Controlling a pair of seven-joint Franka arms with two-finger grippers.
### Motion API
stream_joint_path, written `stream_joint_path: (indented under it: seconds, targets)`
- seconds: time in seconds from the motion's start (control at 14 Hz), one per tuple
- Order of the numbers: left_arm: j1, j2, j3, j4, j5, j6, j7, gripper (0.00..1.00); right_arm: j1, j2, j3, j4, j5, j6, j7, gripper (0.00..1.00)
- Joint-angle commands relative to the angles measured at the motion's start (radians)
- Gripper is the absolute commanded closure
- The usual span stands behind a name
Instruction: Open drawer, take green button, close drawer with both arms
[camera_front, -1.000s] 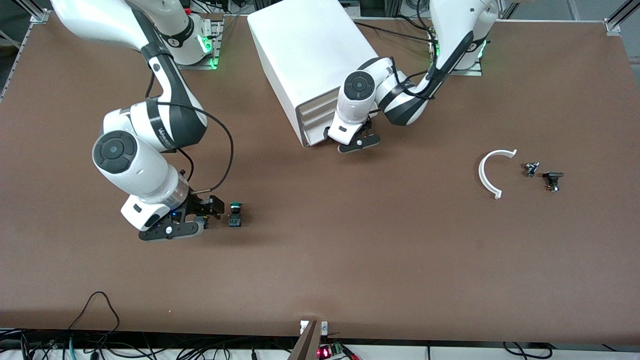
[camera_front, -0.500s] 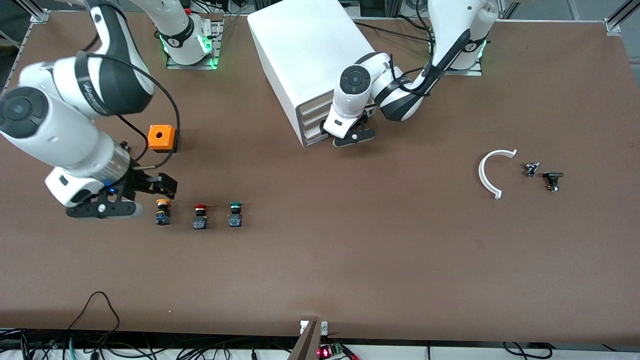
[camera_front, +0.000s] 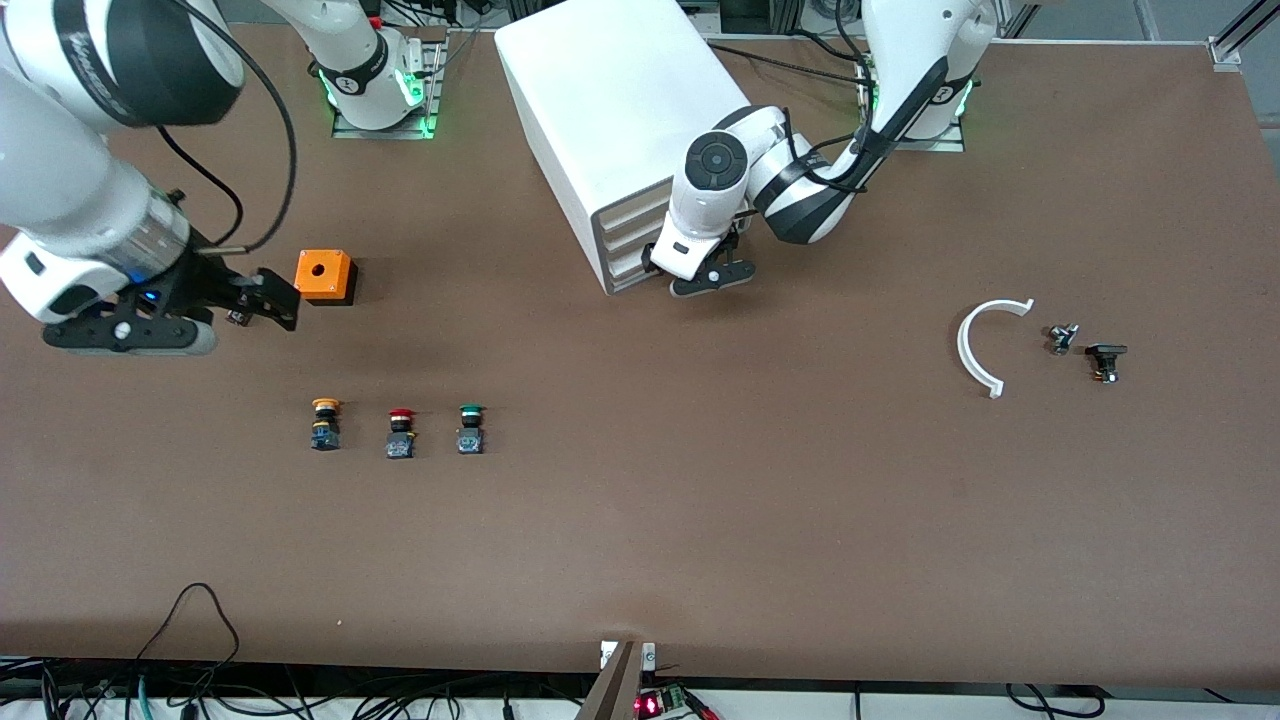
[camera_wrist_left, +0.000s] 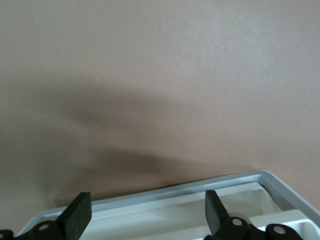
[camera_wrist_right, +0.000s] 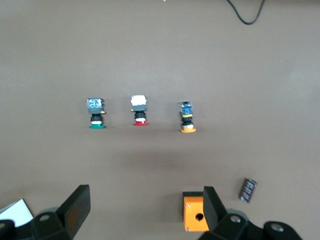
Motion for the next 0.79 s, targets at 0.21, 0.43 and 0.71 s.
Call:
stream_joint_path:
  seconds: [0.21,0.43,0.71]
  targets:
    - [0.094,-0.036,-0.011,0.142,0.019,-0.253,0.136,0.0,-0.027,-0.108,0.0,-0.03,0.0,-0.091,-0.008,0.0]
    - [0.168,-0.045,-0.003,0.28,0.03,-0.456,0.321,0.0,-0.033,-0.111,-0.001,-0.024,0.003,-0.108,0.01,0.0]
    - [0.289,-0.05,0.001,0.478,0.035,-0.672,0.637,0.0,-0.074,-0.111,0.005,-0.001,0.057,-0.159,-0.049,0.0]
